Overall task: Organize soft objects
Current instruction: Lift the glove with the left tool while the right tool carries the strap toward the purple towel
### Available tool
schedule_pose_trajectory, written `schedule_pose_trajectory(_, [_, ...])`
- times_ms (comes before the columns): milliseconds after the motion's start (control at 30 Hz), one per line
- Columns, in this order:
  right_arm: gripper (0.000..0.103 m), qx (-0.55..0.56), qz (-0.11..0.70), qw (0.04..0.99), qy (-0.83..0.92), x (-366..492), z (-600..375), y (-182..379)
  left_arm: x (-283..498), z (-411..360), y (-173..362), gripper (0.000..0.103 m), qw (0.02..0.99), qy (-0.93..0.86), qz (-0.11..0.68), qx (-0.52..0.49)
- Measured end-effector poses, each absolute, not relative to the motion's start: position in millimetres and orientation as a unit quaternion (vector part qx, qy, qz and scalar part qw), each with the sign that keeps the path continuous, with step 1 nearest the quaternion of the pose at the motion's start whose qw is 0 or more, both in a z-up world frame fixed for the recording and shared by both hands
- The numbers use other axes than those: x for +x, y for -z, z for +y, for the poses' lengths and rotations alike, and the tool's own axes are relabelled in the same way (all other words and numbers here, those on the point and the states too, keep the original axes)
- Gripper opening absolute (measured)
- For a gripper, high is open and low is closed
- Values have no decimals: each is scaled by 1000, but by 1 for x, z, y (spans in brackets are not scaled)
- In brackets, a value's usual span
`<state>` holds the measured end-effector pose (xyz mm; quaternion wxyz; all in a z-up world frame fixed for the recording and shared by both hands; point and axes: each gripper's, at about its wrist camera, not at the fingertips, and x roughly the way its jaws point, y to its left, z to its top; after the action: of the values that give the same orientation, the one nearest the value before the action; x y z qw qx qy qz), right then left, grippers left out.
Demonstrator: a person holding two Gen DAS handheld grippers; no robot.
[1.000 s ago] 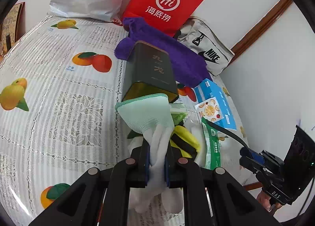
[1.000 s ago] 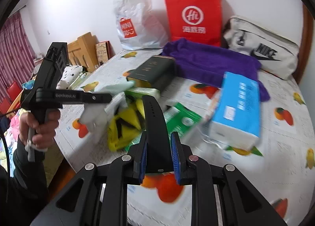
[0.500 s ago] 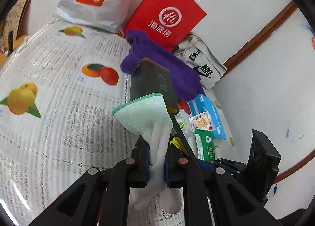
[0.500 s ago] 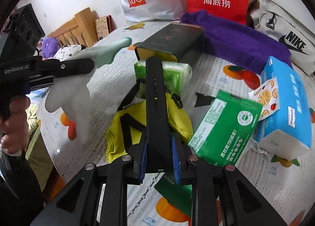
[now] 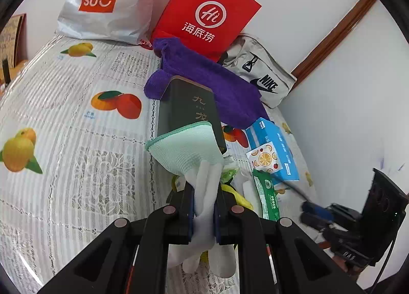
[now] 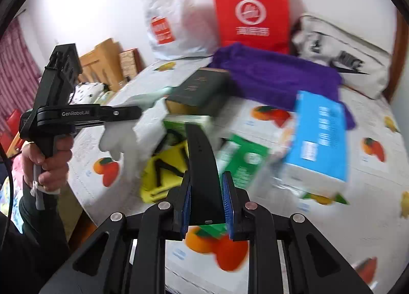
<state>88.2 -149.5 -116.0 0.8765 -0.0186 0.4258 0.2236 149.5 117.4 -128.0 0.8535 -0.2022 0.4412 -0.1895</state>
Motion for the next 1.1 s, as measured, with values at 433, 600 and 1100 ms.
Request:
schedule_pose_trajectory(433, [22,-23,435,889,-139,84,-238,120,172,106,105,11,864,171,436,-184])
schedule_pose_trajectory(600, [22,-4,432,889,-149,92,-248,130,184,94,100,11,872,160,431,-166])
schedule_pose_trajectory(1100, [22,-3,393,909,-140,166,-258,102,243,85,88,11,869,117,459,-144])
